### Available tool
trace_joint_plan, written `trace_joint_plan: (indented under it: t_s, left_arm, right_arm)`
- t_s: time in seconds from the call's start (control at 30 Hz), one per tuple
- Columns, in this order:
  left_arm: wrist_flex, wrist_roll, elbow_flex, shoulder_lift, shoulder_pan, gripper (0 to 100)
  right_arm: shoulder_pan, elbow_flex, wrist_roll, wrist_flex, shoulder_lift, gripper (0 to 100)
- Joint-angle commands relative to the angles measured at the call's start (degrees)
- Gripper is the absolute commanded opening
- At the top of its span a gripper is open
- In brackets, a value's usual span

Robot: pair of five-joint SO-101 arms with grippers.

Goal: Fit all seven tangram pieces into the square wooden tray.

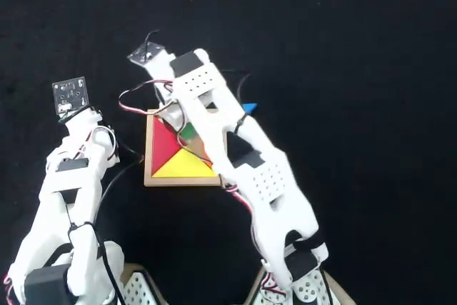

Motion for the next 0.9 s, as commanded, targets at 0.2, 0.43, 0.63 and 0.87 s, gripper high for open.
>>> trace_joint_plan:
  t_s: [0.2, 0.43, 0.63, 0.87]
  left_arm:
    - [-1.1, -0.5, -3.5, 0.0, 0.4, 6]
    - [-1.1, -0.5, -3.5, 0.0, 0.4, 6]
    - [-1.1, -0.5, -3.5, 0.0, 0.4, 6]
    - [-1.1, -0.5, -3.5, 0.0, 0.4, 6]
  right_arm:
    - [-1.0, -6.2, -3.8, 4.3, 1.2, 5.9]
    - [-1.8, -5.9, -4.4, 4.5, 1.4, 22.9]
    - [-3.4, -5.9, -3.3, 5.8, 1.4, 23.0]
    - [-2.0, -6.5, -3.4, 6.2, 1.0, 23.0]
